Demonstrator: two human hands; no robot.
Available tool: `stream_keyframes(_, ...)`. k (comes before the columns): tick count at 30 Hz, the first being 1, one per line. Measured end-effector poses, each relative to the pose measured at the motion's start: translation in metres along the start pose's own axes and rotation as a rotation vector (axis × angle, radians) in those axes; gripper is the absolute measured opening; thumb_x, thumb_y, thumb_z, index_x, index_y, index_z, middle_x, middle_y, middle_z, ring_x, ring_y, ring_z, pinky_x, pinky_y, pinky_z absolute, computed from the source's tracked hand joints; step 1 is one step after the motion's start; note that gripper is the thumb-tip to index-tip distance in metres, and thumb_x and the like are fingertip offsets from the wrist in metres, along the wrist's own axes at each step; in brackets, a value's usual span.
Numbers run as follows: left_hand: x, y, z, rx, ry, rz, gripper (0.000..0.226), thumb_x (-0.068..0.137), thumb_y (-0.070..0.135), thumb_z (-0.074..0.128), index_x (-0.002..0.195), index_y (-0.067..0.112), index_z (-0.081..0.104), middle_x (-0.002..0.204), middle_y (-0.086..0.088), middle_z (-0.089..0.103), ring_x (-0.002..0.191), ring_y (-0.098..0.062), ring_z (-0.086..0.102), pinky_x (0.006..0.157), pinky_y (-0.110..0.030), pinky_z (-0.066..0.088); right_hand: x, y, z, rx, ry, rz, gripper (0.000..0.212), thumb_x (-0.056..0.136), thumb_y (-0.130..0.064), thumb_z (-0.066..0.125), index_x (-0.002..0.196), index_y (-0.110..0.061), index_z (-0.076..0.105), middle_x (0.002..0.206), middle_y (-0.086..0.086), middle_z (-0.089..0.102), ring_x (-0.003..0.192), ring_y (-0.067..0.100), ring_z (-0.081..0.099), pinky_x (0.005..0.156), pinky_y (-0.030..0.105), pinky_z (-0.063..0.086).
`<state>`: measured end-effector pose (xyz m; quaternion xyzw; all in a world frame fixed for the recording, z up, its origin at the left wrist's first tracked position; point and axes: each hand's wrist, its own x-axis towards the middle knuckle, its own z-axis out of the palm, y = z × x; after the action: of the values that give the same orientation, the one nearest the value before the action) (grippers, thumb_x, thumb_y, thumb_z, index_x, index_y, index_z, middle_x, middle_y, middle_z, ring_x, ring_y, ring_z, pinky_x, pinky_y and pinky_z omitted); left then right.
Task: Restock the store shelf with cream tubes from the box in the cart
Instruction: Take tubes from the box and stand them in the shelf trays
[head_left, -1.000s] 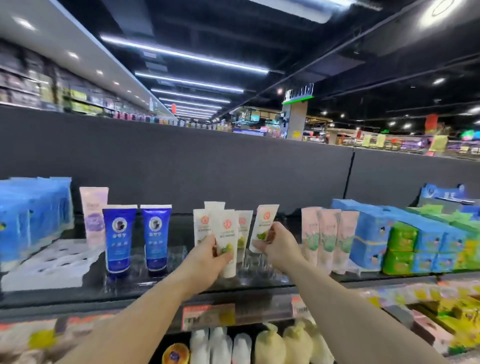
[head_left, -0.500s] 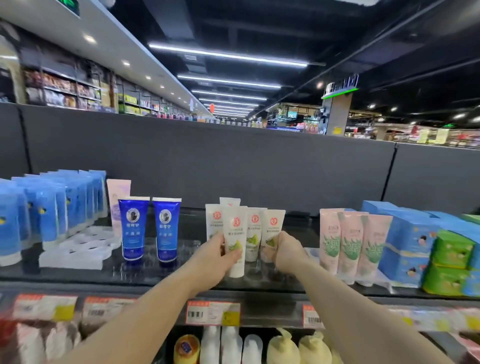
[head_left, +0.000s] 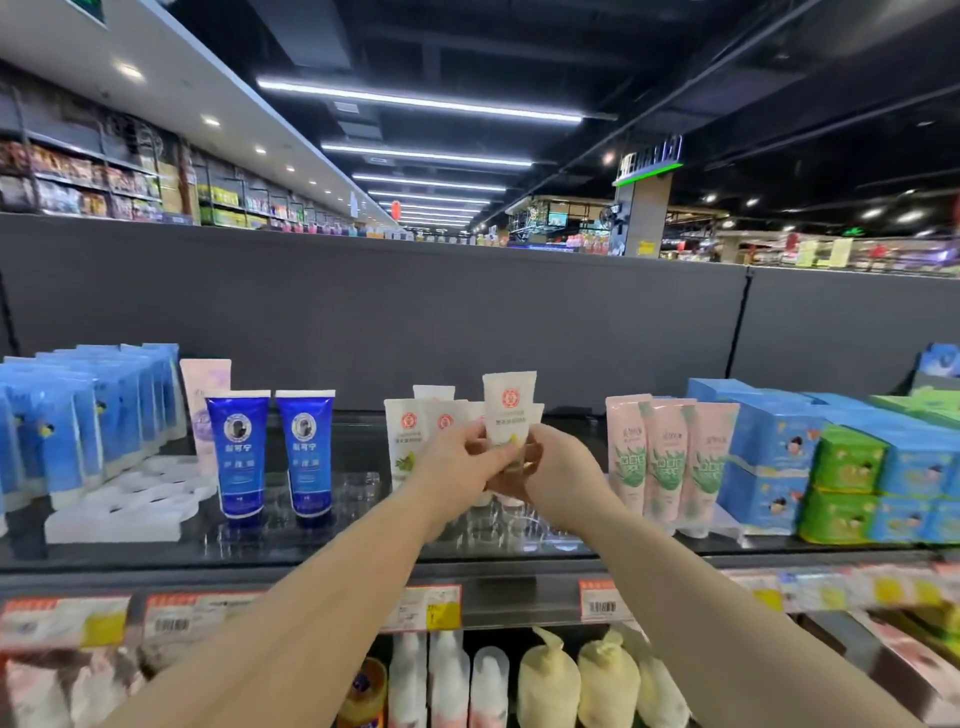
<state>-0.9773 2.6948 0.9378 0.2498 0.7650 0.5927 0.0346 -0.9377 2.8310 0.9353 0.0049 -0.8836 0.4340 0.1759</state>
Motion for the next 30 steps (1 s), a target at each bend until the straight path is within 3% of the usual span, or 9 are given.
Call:
stream_keyframes(3,0.002,0.001,0.003,0.132,-0.014,0.055,0.036,0.096,0.037,0.057,0.13,0.025,0.057,0.118,0.016,0.059,0.109,-0.009,0.056,0.09,-0.025,0.048,0.005,0.017,-0.009,-0.034,0.193,0.075,0.025,0.082,-0.021,0.077,0.099,-0.026,0.061,0.09,-0.012,0.068,0.083,0.006,0.066,0.075,0.031,0.058)
stream_keyframes(6,-0.003,-0.012,-0.003,0.342,-0.069,0.065,0.03,0.095,0.035,0.059,0.123,0.024,0.061,0.116,0.014,0.062,0.104,-0.005,0.057,0.088,-0.022,0.048,0.007,0.03,-0.012,-0.102,0.301,0.159,0.027,0.084,-0.019,0.074,0.099,-0.022,0.051,0.094,-0.009,0.062,0.078,0.001,0.056,0.059,0.019,0.044)
stream_keyframes(8,-0.007,-0.025,-0.007,0.459,-0.143,0.035,0.026,0.092,0.036,0.062,0.117,0.026,0.064,0.112,0.011,0.064,0.103,-0.006,0.058,0.092,-0.027,0.049,0.011,0.035,-0.008,-0.161,0.282,0.204,0.027,0.086,-0.021,0.072,0.102,-0.021,0.05,0.096,-0.007,0.061,0.076,0.003,0.053,0.056,0.018,0.038)
stream_keyframes(10,-0.011,-0.034,-0.009,0.527,-0.184,0.021,0.033,0.091,0.037,0.065,0.122,0.027,0.062,0.119,0.01,0.062,0.109,-0.007,0.055,0.094,-0.026,0.046,0.015,0.04,-0.003,-0.179,0.255,0.258,0.027,0.087,-0.022,0.071,0.104,-0.021,0.05,0.1,-0.006,0.062,0.081,0.009,0.055,0.062,0.02,0.042)
stream_keyframes(17,-0.013,-0.041,-0.011,0.526,-0.167,0.026,0.052,0.087,0.038,0.069,0.135,0.027,0.052,0.135,0.009,0.056,0.124,-0.009,0.051,0.102,-0.03,0.043,0.024,0.048,0.003,-0.274,0.163,0.374,0.031,0.092,-0.023,0.065,0.115,-0.016,0.045,0.118,0.004,0.062,0.106,0.023,0.06,0.073,0.027,0.042)
stream_keyframes(25,-0.013,-0.038,-0.011,0.505,-0.176,0.002,0.057,0.089,0.033,0.068,0.141,0.025,0.045,0.14,0.009,0.054,0.131,-0.01,0.047,0.106,-0.031,0.037,0.044,0.054,0.005,-0.279,0.112,0.509,0.034,0.089,-0.019,0.067,0.111,-0.015,0.042,0.108,0.005,0.059,0.093,0.019,0.056,0.075,0.031,0.048)
stream_keyframes(30,-0.016,-0.037,-0.009,0.517,-0.175,-0.008,0.058,0.089,0.03,0.068,0.142,0.026,0.044,0.143,0.009,0.052,0.135,-0.012,0.044,0.111,-0.035,0.035,0.055,0.06,0.006,-0.338,-0.01,0.576,0.033,0.086,-0.016,0.068,0.115,-0.012,0.054,0.104,0.007,0.062,0.088,0.018,0.063,0.078,0.031,0.057)
